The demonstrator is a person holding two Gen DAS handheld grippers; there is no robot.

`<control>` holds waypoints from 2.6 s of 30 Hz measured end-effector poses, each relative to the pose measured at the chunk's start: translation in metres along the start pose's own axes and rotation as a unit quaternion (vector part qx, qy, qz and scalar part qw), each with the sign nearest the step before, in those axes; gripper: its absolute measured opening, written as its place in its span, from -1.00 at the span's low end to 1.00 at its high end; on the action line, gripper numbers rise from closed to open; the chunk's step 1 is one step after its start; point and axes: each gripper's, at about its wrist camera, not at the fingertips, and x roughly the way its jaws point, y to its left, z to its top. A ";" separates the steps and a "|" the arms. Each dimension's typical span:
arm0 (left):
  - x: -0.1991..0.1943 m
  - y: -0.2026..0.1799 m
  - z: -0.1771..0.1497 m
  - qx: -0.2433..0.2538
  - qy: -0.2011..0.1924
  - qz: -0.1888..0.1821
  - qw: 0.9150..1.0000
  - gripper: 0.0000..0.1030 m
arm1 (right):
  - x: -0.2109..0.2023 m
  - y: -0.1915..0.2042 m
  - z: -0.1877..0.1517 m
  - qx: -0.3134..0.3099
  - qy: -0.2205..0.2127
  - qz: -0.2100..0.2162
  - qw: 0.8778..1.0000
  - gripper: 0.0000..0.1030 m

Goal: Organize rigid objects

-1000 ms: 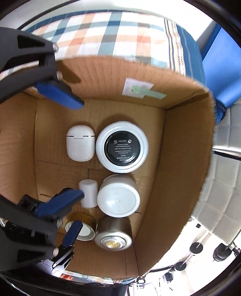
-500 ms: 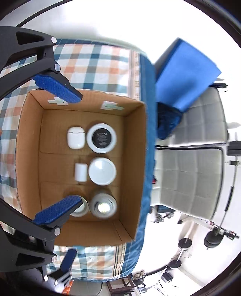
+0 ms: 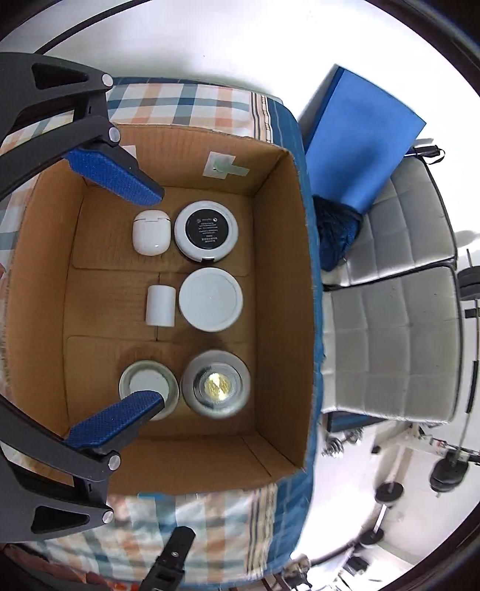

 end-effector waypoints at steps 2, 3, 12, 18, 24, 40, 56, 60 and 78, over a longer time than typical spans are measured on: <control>0.017 -0.007 0.000 0.001 0.008 0.025 1.000 1.00 | 0.030 -0.002 0.005 0.004 0.025 0.007 1.000 0.56; 0.025 -0.010 0.001 0.001 0.012 0.031 0.999 1.00 | 0.042 -0.002 0.007 0.007 0.035 0.009 0.999 0.45; 0.054 -0.028 0.004 0.015 0.025 0.057 0.998 1.00 | 0.110 0.004 0.020 0.006 0.076 0.007 0.997 0.27; 0.061 -0.032 0.005 0.023 0.027 0.068 0.997 1.00 | 0.112 0.018 0.018 -0.049 0.071 -0.035 0.996 0.11; 0.058 -0.033 0.001 0.025 0.030 0.069 0.997 1.00 | 0.112 0.024 0.003 -0.106 0.075 -0.090 0.987 -0.30; 0.020 -0.070 -0.010 0.042 -0.002 0.043 0.998 1.00 | 0.068 -0.167 -0.027 0.041 0.091 -0.118 0.988 -0.27; 0.040 -0.050 -0.036 0.032 0.038 0.055 0.997 1.00 | 0.107 -0.057 -0.089 0.028 0.139 0.090 0.986 0.27; 0.041 -0.039 -0.040 0.019 0.042 0.052 0.998 1.00 | 0.102 -0.020 -0.103 0.003 0.142 0.080 0.987 -0.02; 0.030 -0.039 -0.047 0.014 0.038 0.049 0.998 1.00 | 0.077 -0.043 -0.162 -0.033 0.115 0.031 0.992 -0.81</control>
